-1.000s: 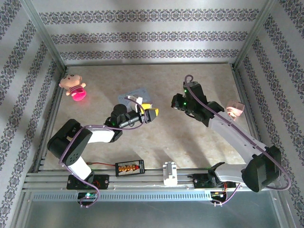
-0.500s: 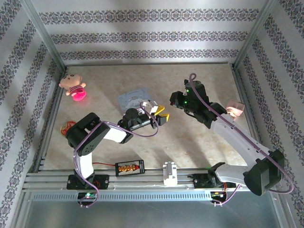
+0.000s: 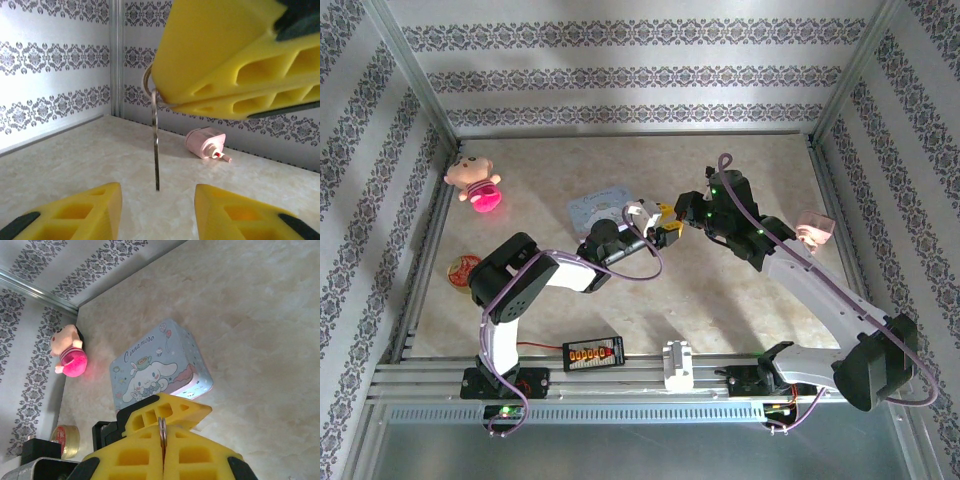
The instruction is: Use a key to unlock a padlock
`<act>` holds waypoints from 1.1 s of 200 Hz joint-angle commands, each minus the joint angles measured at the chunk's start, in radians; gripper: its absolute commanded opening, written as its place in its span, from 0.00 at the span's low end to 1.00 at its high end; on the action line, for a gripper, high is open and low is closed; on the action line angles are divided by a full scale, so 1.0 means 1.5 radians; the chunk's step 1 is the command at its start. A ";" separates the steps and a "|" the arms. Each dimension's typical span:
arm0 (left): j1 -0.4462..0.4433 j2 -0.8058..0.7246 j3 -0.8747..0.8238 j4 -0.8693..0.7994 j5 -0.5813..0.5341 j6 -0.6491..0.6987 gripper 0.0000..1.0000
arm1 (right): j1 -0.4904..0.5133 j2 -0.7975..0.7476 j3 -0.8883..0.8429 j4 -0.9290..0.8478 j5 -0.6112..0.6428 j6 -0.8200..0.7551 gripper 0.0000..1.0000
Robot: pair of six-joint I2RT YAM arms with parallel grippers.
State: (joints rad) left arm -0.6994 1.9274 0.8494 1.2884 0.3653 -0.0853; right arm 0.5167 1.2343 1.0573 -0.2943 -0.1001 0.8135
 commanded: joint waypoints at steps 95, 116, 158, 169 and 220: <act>-0.008 -0.005 0.015 0.039 -0.014 0.023 0.00 | 0.010 0.006 -0.015 0.019 -0.005 0.005 0.00; -0.007 -0.028 -0.006 0.032 -0.012 0.032 0.00 | 0.008 0.008 -0.014 0.017 -0.012 -0.006 0.00; 0.034 -0.152 -0.020 -0.250 0.131 0.048 0.00 | -0.035 -0.030 -0.020 0.014 -0.108 -0.100 0.33; 0.043 -0.193 0.003 -0.410 0.182 0.097 0.00 | -0.045 -0.045 -0.025 0.013 -0.144 -0.139 0.36; 0.042 -0.295 0.176 -1.086 0.189 0.414 0.00 | -0.038 -0.093 -0.053 0.021 -0.278 -0.306 0.37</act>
State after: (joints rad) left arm -0.6395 1.5295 1.0203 0.2611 0.6037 0.2527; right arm 0.4423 1.1244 1.0050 -0.2852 -0.3725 0.5209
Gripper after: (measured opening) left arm 0.047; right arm 0.365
